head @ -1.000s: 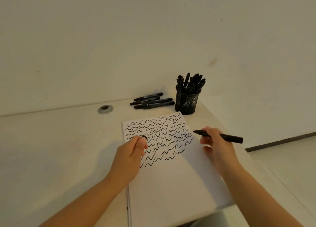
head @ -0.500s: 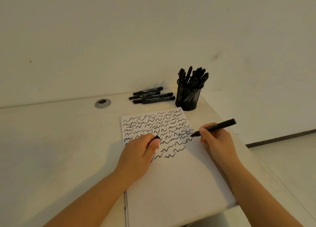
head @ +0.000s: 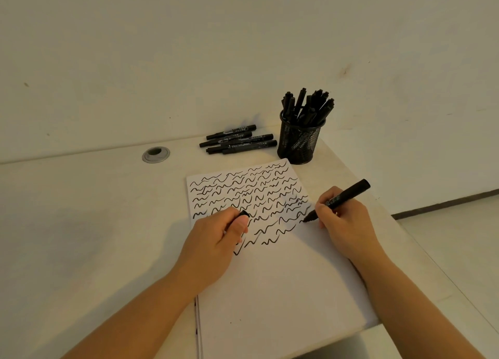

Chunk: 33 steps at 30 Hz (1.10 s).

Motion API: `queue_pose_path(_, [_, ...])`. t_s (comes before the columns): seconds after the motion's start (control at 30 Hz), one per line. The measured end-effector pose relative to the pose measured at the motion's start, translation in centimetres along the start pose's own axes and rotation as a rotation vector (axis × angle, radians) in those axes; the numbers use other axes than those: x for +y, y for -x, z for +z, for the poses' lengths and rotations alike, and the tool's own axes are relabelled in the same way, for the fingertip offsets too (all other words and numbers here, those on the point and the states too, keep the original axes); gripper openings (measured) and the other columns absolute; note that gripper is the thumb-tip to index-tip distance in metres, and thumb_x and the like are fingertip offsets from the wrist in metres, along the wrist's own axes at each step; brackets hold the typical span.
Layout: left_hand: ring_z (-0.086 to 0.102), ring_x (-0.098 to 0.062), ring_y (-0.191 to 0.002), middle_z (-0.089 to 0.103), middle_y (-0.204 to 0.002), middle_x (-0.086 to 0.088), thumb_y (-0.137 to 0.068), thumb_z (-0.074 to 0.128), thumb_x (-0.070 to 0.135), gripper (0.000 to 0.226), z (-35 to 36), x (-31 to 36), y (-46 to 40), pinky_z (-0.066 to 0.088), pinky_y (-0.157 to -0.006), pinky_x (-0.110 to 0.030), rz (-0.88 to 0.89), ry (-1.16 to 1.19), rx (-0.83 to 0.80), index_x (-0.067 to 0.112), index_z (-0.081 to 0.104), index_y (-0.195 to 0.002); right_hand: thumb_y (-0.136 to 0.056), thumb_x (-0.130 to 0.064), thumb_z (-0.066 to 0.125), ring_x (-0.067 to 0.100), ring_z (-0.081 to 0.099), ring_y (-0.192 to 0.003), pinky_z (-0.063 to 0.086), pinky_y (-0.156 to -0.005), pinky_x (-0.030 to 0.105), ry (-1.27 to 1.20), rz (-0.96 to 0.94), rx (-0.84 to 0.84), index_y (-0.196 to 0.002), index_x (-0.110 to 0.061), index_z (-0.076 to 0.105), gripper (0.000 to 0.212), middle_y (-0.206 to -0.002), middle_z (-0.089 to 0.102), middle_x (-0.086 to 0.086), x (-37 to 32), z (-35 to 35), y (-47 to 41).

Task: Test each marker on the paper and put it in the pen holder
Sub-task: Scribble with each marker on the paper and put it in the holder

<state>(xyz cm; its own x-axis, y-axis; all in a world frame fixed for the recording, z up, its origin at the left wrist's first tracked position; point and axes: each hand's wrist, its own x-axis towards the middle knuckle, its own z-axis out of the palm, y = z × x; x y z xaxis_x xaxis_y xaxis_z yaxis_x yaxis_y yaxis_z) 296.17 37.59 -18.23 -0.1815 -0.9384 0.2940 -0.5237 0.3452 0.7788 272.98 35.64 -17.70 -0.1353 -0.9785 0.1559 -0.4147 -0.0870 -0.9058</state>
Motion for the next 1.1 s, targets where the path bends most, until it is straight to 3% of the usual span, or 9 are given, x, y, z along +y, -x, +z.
queue_pose_path(0.2, [0.056,0.004,-0.061,0.06,-0.068,0.027,-0.09,0.037,0.048,0.03,0.0,0.3,0.1,0.04,-0.054,-0.009,-0.01,0.004,-0.023,0.033,0.051,-0.069,-0.081,-0.012,0.055,0.005,0.041,-0.047,0.035,-0.051,0.026,0.038,0.02,0.083,-0.065,-0.025,0.053,0.021,-0.055,0.052,-0.001,0.4,-0.4,0.5])
queue_pose_path(0.3, [0.058,0.004,-0.064,0.06,-0.067,0.029,-0.088,0.037,0.049,0.028,0.0,0.2,0.2,0.041,-0.055,-0.009,-0.017,0.002,-0.021,0.032,0.052,-0.07,-0.085,-0.015,0.058,0.007,0.055,-0.059,0.04,-0.055,0.026,0.05,-0.013,0.22,-0.073,-0.033,0.055,0.022,-0.066,0.061,-0.004,0.4,-0.7,0.5])
queue_pose_path(0.37, [0.057,0.005,-0.061,0.06,-0.067,0.026,-0.089,0.037,0.051,0.031,0.0,0.2,0.1,0.04,-0.054,-0.009,-0.019,0.015,-0.012,0.032,0.054,-0.072,-0.086,-0.014,0.06,0.011,0.059,-0.067,0.044,-0.059,0.024,-0.055,-0.024,0.296,-0.08,-0.034,0.058,0.021,-0.076,0.064,-0.001,0.0,-1.1,0.3])
queue_pose_path(0.47, [0.051,0.002,-0.052,0.059,-0.063,0.012,-0.083,0.034,0.057,0.034,-0.1,0.3,-0.1,0.037,-0.05,-0.011,-0.026,0.029,0.004,0.031,0.056,-0.076,-0.087,-0.01,0.059,0.003,0.055,-0.056,0.046,-0.052,0.017,-0.221,0.032,0.313,-0.084,-0.031,0.06,0.021,-0.074,0.062,0.002,-1.1,-1.3,-0.1])
queue_pose_path(0.57, [0.046,-0.002,-0.049,0.058,-0.062,0.006,-0.08,0.033,0.059,0.042,-0.1,0.2,-0.1,0.036,-0.048,-0.014,-0.009,0.033,0.009,0.025,0.058,-0.082,-0.089,-0.01,0.054,0.003,0.053,-0.051,0.043,-0.046,0.018,-0.429,0.121,0.22,-0.083,-0.02,0.064,0.016,-0.062,0.061,0.0,-2.6,-0.7,-0.4])
queue_pose_path(0.67, [0.044,-0.004,-0.052,0.058,-0.064,0.006,-0.079,0.033,0.063,0.048,-0.1,0.1,0.0,0.037,-0.05,-0.015,0.001,0.027,0.01,0.023,0.059,-0.082,-0.09,-0.017,0.051,0.011,0.049,-0.049,0.037,-0.042,0.02,-0.661,0.123,0.024,-0.078,-0.014,0.066,0.02,-0.053,0.058,-0.001,-4.2,1.0,-0.3])
queue_pose_path(0.83, [0.047,-0.001,-0.052,0.056,-0.065,0.019,-0.079,0.036,0.061,0.033,-0.2,0.3,0.2,0.036,-0.05,-0.012,0.002,0.03,0.009,0.033,0.054,-0.077,-0.081,-0.028,0.05,0.012,0.049,-0.047,0.037,-0.041,0.019,-0.915,0.106,-0.273,-0.073,-0.016,0.069,0.023,-0.055,0.058,0.003,-5.4,4.0,-0.1])
queue_pose_path(1.1, [0.046,-0.002,-0.052,0.056,-0.067,0.021,-0.079,0.036,0.06,0.027,-0.5,0.4,-0.1,0.036,-0.049,-0.013,0.014,0.022,-0.023,0.039,0.053,-0.079,-0.078,-0.029,0.052,0.015,0.045,-0.041,0.031,-0.04,0.02,-0.813,0.098,-0.228,-0.066,-0.017,0.066,0.022,-0.05,0.057,0.006,-4.2,4.6,0.2])
